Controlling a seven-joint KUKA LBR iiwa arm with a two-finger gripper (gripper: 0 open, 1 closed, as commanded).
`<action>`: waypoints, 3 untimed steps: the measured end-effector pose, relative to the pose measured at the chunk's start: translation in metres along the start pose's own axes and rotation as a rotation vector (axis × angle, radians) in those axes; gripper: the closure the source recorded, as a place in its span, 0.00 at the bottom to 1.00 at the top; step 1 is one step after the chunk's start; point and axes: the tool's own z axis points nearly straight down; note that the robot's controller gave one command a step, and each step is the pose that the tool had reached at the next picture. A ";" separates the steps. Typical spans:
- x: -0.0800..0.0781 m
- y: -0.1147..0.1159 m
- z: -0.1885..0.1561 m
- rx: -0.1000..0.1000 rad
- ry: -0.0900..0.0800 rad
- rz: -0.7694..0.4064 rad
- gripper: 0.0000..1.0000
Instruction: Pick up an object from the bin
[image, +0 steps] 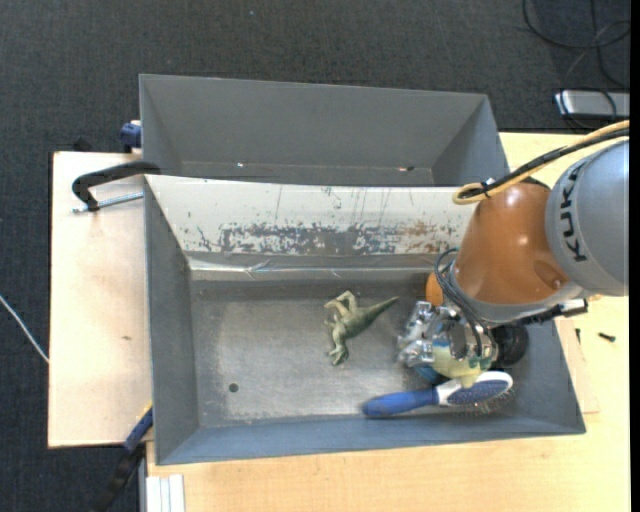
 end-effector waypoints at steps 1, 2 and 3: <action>-0.001 -0.001 0.003 0.001 -0.009 0.000 0.00; 0.000 0.000 0.000 0.000 -0.002 0.000 1.00; 0.005 -0.034 -0.027 0.004 -0.011 -0.015 1.00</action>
Offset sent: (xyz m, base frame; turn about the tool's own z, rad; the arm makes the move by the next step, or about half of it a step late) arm 0.0000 0.0000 0.0000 0.0000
